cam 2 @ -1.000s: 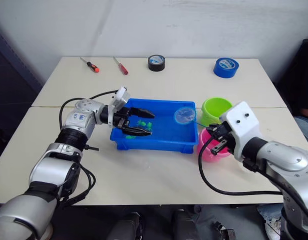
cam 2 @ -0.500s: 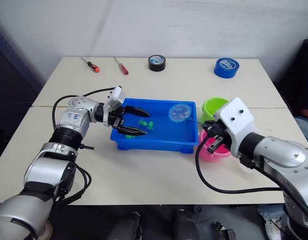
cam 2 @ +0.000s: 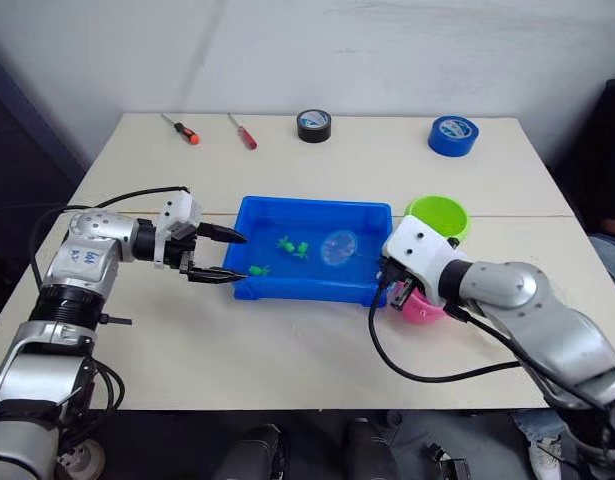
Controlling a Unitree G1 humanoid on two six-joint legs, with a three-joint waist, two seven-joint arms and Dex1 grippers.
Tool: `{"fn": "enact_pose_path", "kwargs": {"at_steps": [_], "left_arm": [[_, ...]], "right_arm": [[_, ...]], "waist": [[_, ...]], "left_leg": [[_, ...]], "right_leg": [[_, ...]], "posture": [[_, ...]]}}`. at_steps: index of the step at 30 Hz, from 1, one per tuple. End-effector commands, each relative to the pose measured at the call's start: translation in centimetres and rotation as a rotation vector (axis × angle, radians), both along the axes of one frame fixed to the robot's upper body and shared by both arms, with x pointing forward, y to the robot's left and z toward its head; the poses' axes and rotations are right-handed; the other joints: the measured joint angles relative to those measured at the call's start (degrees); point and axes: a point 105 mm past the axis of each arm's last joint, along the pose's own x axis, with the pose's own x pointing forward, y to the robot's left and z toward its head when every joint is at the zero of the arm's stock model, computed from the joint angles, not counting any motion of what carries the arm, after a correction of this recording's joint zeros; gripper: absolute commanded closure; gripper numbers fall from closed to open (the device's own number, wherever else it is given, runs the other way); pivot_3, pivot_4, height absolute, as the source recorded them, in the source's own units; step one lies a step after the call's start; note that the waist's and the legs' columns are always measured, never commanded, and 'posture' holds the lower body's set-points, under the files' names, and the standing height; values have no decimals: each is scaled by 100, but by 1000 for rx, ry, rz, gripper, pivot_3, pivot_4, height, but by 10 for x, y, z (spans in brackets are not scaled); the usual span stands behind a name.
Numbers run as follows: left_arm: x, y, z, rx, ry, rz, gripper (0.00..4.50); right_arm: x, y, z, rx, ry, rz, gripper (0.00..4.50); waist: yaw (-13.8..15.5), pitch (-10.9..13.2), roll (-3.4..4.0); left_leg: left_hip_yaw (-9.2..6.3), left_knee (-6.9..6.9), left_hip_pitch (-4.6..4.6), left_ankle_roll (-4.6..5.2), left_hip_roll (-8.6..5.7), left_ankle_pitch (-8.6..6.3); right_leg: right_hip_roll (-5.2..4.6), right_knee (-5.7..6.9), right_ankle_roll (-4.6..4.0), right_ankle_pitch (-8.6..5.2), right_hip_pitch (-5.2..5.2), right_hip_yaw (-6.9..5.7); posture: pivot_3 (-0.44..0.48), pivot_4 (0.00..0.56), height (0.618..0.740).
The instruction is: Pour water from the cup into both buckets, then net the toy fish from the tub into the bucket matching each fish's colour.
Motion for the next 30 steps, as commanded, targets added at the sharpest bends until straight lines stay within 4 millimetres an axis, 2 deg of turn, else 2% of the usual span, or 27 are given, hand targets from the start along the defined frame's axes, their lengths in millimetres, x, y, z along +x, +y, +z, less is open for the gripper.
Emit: {"fn": "enact_pose_path", "kwargs": {"at_steps": [1,4,11,18,25,30], "left_arm": [[0,2,15,-14,-70,23,33],[-3,1,15,-23,-76,31,33],[-5,0,18,-34,-84,48,33],[-5,0,20,-47,-80,58,33],[-3,-2,21,-53,-88,59,33],[0,-7,26,-84,-93,55,33]], "right_arm": [[7,2,-5,-45,-16,28,4500],[12,7,-14,-44,7,41,4500],[22,17,-21,10,34,49,4500],[33,28,-19,200,67,-4,4500],[33,30,-16,263,70,-16,4500],[30,30,-5,325,65,-23,4500]], "waist": [[3,0,0],[-7,0,0],[-22,0,0],[-13,0,0],[-13,0,0],[-15,0,0]], "left_leg": [[0,0,-1,0,0,0],[0,0,-3,-2,0,1],[2,0,-2,-6,1,3],[1,1,-3,-10,0,6],[1,1,-3,-12,-1,6],[2,1,-3,-12,-1,6]], "right_leg": [[0,0,0,0,0,0],[-1,-2,0,0,-1,-1],[1,5,0,0,-5,-1],[1,12,0,0,-5,-2],[0,35,-1,0,-7,-2],[1,39,0,0,-9,-2]], "posture": [[0,150,736],[0,150,736],[0,150,736],[0,150,736],[0,150,736],[0,150,736]]}}
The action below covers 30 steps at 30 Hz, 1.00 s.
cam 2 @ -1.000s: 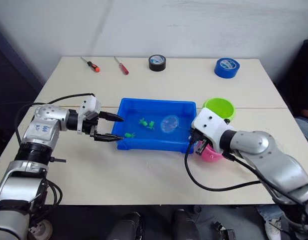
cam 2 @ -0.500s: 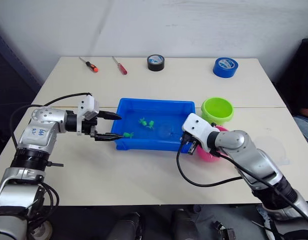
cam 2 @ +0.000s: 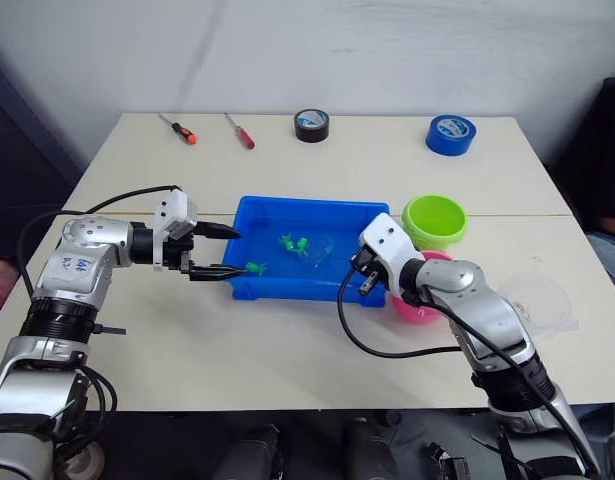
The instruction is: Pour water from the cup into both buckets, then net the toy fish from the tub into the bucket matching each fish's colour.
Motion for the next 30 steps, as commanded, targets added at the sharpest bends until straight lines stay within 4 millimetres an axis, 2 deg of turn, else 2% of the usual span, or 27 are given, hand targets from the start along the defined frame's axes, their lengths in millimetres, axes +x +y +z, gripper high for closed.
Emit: {"fn": "enact_pose_path", "kwargs": {"at_steps": [1,6,11,15,20,24,26,30], "left_arm": [[2,-4,19,-55,-56,-15,33],[4,-15,25,-102,-54,-40,33],[7,-37,38,-200,-35,-101,33],[3,-64,48,-262,-24,-208,33],[0,-88,51,-300,-15,-292,33],[-2,-107,52,-337,-9,-346,33],[-2,-114,54,-359,-8,-355,33],[-1,-119,55,-374,-15,-350,33]], "right_arm": [[-6,-1,28,90,-63,-3,4500],[-23,-4,46,182,-80,-5,4500],[-44,-19,64,211,-140,-47,4500],[-63,-48,83,211,-208,-156,4500],[-79,-80,99,166,-262,-288,4500],[-87,-106,108,54,-303,-391,4500],[-85,-120,109,-46,-326,-438,4500],[-76,-134,103,-244,-363,-450,4500]], "waist": [[6,0,0],[11,0,0],[29,0,0],[37,0,0],[21,0,0],[25,0,0],[31,0,0],[13,0,0]], "left_leg": [[0,0,0,0,0,0],[-1,-1,-1,1,0,-1],[-3,0,-2,6,-1,-4],[-4,0,-4,7,-3,-4],[-2,-2,-3,11,-2,-6],[0,-4,-1,14,-2,-6],[0,-4,-1,14,-2,-6],[6,-4,-1,15,-2,-6]], "right_leg": [[0,0,0,0,0,0],[0,1,0,0,0,0],[-1,-1,0,0,1,-1],[-2,-1,0,0,2,-2],[0,-7,0,0,4,1],[2,-27,0,0,4,2],[2,-29,0,0,5,3],[5,-36,0,0,7,8]], "posture": [[0,150,736],[0,150,736],[0,150,736],[0,150,736],[0,150,736],[0,150,736],[0,150,736],[0,150,736]]}}
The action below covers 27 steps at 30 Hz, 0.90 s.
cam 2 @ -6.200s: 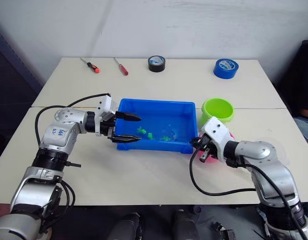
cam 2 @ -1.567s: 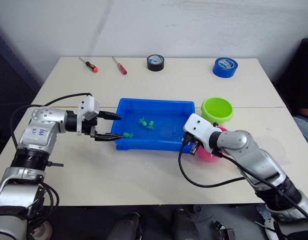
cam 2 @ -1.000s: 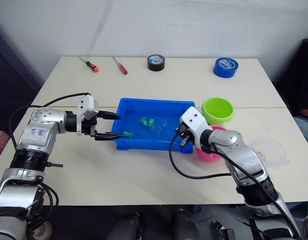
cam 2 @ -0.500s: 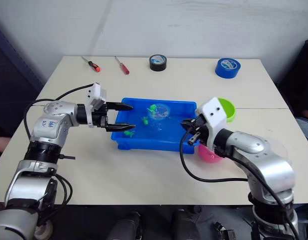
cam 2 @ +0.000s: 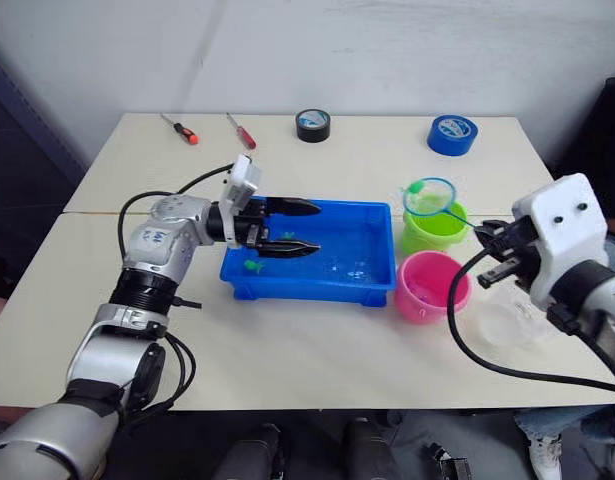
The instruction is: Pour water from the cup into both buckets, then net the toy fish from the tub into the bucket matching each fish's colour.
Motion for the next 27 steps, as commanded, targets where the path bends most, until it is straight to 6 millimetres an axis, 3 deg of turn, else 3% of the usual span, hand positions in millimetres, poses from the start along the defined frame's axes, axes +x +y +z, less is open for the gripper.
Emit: {"fn": "enact_pose_path", "kwargs": {"at_steps": [1,8,12,17,20,27], "left_arm": [[2,-3,15,-38,-49,7,33],[-1,-11,16,-54,-50,-2,33],[0,-9,17,-56,-51,1,33],[1,-7,17,-50,-50,10,33],[1,-6,17,-48,-51,10,33],[2,-7,18,-38,-65,7,33]], "right_arm": [[8,-8,4,-195,-59,-12,4500],[29,-20,-10,-717,-104,49,4500],[37,-25,-9,-881,-141,73,4500],[44,-27,-9,-1322,-198,194,4500],[46,-25,-14,-1433,-206,264,4500],[47,-30,-13,-1510,-223,314,4500]], "waist": [[-5,0,0],[6,0,0],[6,0,0],[1,0,2],[2,0,2],[3,0,2]], "left_leg": [[1,0,1,0,1,0],[6,2,3,-5,1,4],[6,4,3,-16,1,10],[11,4,3,-21,1,13],[11,3,5,-24,2,15],[12,5,5,-26,1,16]], "right_leg": [[2,0,0,0,1,1],[4,-1,0,0,1,4],[5,0,0,0,1,4],[6,0,0,0,0,7],[9,-1,0,0,0,7],[8,1,0,0,0,7]], "posture": [[0,150,736],[0,150,736],[0,150,736],[0,150,736],[0,150,736],[0,150,736]]}}
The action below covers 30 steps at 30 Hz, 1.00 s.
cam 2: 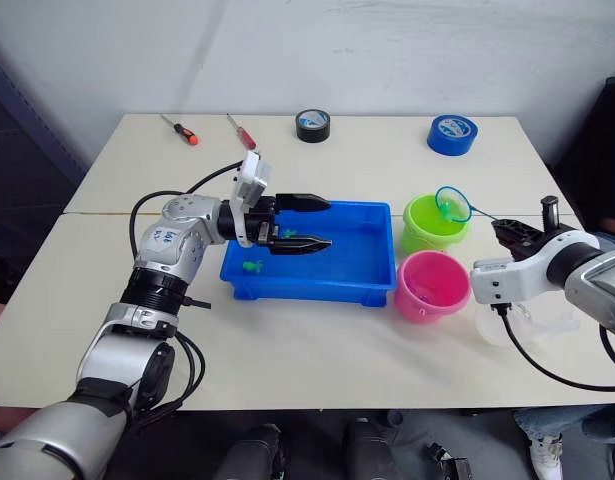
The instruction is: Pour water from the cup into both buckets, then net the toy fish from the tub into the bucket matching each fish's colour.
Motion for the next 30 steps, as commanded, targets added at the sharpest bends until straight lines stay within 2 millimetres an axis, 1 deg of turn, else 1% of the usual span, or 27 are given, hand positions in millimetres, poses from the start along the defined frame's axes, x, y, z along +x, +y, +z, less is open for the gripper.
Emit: {"fn": "enact_pose_path", "kwargs": {"at_steps": [1,3,7,8,12,13,16,17,18,19,21,24,25,26,27,28,29,30], "left_arm": [[0,1,14,-15,-49,-8,33],[1,2,13,-10,-51,-4,33],[3,2,12,-6,-52,-4,33],[3,1,12,-6,-53,-5,33],[2,0,11,-5,-55,-10,33],[2,-1,11,-3,-57,-12,33],[3,-1,10,2,-60,-13,33],[4,0,9,9,-63,-11,33],[5,2,6,25,-68,-6,33],[6,3,4,37,-73,-2,33],[10,12,-2,77,-75,24,33],[17,31,-10,135,-73,74,33],[20,41,-14,166,-73,96,33],[23,50,-17,202,-78,119,33],[25,61,-22,244,-83,142,33],[25,69,-25,276,-76,150,33],[24,74,-27,293,-72,153,33],[24,82,-30,320,-71,165,33]], "right_arm": [[-1,0,13,-9,-35,16,4500],[-1,1,20,-9,-61,28,4500],[-3,4,25,8,-77,42,4500],[-3,3,24,3,-75,37,4500],[-7,3,9,5,-7,28,4500],[-7,3,10,58,-20,16,4500],[-5,-3,27,199,-85,-31,4500],[-5,-5,35,294,-112,-53,4500],[-6,-5,42,433,-134,-76,4500],[-7,-4,45,531,-140,-89,4500],[-12,6,46,779,-89,-93,4500],[-19,30,44,1096,20,-83,4500],[-21,44,41,1217,88,-69,4500],[-24,59,34,1299,179,-61,4500],[-29,76,24,1355,295,-55,4500],[-33,87,17,1372,388,-56,4500],[-36,93,13,1377,440,-63,4500],[-38,100,6,1389,503,-78,4500]], "waist": [[1,0,0],[1,0,0],[-4,0,0],[-2,0,0],[1,0,0],[1,0,0],[2,0,0],[3,0,0],[-4,0,0],[-11,0,0],[-10,0,0],[-32,0,0],[-32,0,0],[-32,0,0],[-29,0,0],[-24,0,0],[-12,0,0],[-2,0,0]], "left_leg": [[0,0,0,0,0,0],[0,1,0,0,0,0],[1,2,0,0,0,0],[1,2,1,-1,1,0],[1,3,1,-1,0,0],[0,3,1,-1,0,0],[2,7,2,-1,-1,0],[2,8,2,0,-2,0],[3,9,2,0,-2,0],[3,9,4,-1,-1,0],[3,9,8,-3,2,1],[-2,7,13,-7,11,2],[-2,7,15,-7,11,2],[-3,7,14,-7,11,2],[-4,8,14,-6,10,2],[-6,7,15,-5,9,1],[-9,7,14,-5,10,1],[-12,7,13,-3,9,0]], "right_leg": [[0,0,0,0,0,0],[0,1,0,0,0,0],[1,4,0,0,0,0],[1,5,0,0,0,0],[1,7,0,0,0,0],[1,9,0,0,1,0],[0,11,0,0,1,1],[0,15,0,0,1,1],[0,16,0,0,1,1],[1,17,0,0,1,1],[3,25,0,0,2,3],[12,40,0,0,2,1],[12,48,-1,0,1,2],[10,49,-1,0,0,2],[8,51,-1,0,0,2],[5,49,-1,0,-1,0],[5,43,-2,0,-1,-1],[3,45,-2,0,-1,-3]], "posture": [[0,150,736],[0,150,736],[0,150,736],[0,150,736],[0,150,736],[0,150,736],[0,150,736],[0,150,736],[0,150,736],[0,150,736],[0,150,736],[0,150,736],[0,150,736],[0,150,736],[0,150,736],[0,150,736],[0,150,736],[0,150,736]]}}
